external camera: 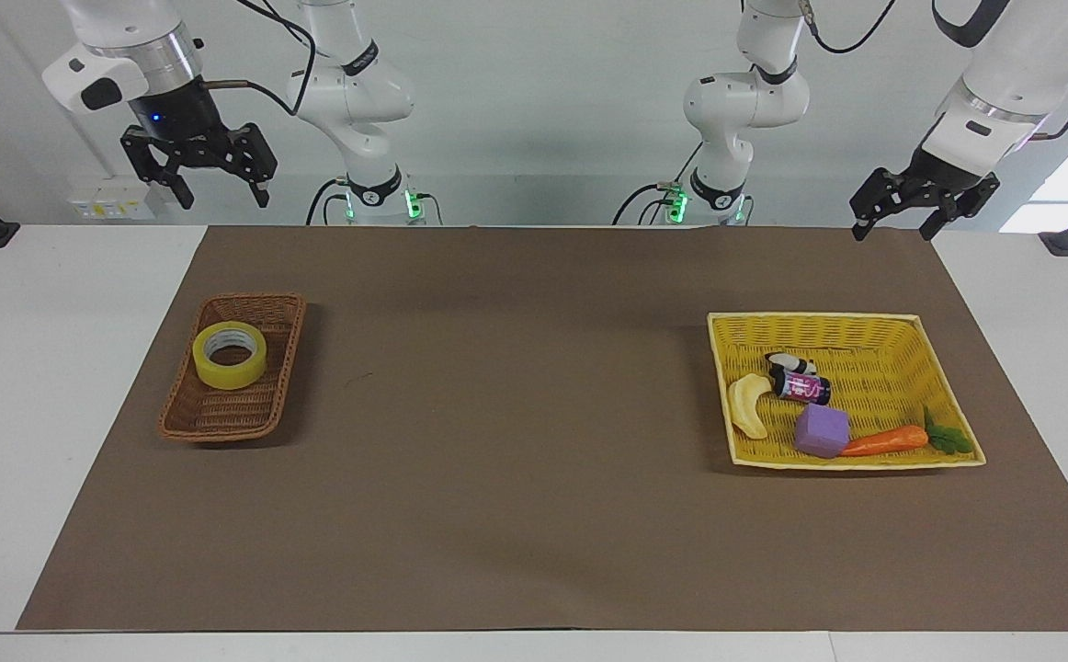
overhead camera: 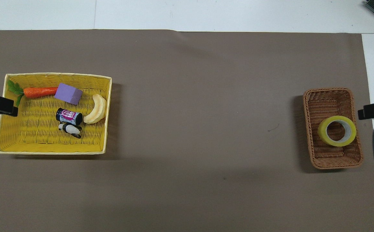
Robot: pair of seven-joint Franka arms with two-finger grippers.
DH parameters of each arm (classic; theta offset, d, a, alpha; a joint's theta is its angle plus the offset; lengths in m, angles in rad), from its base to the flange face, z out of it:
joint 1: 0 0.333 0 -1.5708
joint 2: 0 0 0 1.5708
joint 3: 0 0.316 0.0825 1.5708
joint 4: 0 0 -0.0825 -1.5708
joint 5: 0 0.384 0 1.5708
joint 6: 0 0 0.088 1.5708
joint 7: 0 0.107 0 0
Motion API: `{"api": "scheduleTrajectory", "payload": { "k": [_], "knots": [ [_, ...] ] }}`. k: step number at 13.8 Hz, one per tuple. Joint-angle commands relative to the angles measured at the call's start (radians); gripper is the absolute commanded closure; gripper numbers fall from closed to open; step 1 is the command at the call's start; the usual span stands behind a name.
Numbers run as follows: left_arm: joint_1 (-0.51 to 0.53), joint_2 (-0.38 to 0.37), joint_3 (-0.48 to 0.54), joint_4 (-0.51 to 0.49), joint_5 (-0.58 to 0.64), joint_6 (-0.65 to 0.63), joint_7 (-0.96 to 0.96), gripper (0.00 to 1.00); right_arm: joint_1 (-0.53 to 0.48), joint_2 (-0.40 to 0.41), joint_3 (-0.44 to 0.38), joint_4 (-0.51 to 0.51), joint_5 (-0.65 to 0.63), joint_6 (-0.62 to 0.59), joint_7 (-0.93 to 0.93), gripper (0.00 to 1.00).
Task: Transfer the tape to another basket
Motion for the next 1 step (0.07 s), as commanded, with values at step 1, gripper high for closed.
{"api": "scheduleTrajectory", "payload": {
  "k": [1],
  "knots": [
    [-0.015, -0.005, 0.015, 0.005, -0.004, -0.017, 0.011, 0.00, -0.011, -0.026, 0.002, -0.033, 0.035, 0.013, -0.014, 0.00]
  ]
}}
